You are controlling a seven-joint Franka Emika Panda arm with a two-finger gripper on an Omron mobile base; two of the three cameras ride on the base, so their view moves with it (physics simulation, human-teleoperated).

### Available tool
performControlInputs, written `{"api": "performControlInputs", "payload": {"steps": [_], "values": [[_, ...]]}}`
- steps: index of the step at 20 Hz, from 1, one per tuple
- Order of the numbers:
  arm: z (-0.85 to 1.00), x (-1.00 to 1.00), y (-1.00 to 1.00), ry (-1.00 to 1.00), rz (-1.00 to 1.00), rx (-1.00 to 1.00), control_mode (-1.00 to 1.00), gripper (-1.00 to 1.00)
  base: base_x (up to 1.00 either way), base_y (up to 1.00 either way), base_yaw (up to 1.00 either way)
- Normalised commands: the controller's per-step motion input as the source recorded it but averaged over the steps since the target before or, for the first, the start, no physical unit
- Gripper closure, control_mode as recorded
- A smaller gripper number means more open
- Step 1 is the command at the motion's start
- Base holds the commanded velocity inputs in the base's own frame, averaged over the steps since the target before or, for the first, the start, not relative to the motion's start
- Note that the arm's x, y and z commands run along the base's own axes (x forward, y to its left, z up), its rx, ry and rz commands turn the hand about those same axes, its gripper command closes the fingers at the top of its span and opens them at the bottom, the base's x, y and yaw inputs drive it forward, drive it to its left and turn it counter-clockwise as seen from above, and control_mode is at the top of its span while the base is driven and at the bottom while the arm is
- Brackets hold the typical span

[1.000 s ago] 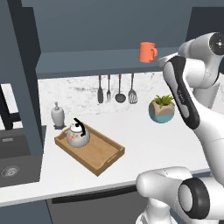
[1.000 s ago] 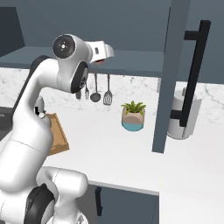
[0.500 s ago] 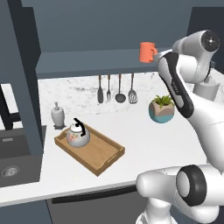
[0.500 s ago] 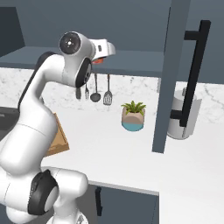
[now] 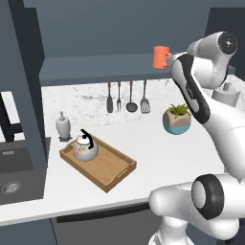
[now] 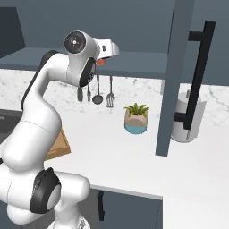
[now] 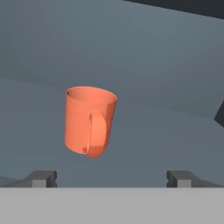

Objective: Pick the kettle from the counter and place it on the tray. Then pick the mug from the cabinet and place it on the tray. Then close the cabinet doors.

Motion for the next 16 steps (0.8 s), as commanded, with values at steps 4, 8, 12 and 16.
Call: {"api": "performControlInputs", "payload": {"steps": [4,8,12,16], "values": [[0.00,0.02,0.00,0.00,0.00,0.02,-1.00,-1.00,0.00,0.00,0.00],[0.00,0.13,0.00,0.05,0.00,0.08,-1.00,-1.00,0.00,0.00,0.00],[0.02,0.20,0.00,0.11,0.05,0.12,-1.00,-1.00,0.00,0.00,0.00],[0.07,0.21,0.00,0.12,0.09,0.11,-1.00,-1.00,0.00,0.00,0.00]]}}
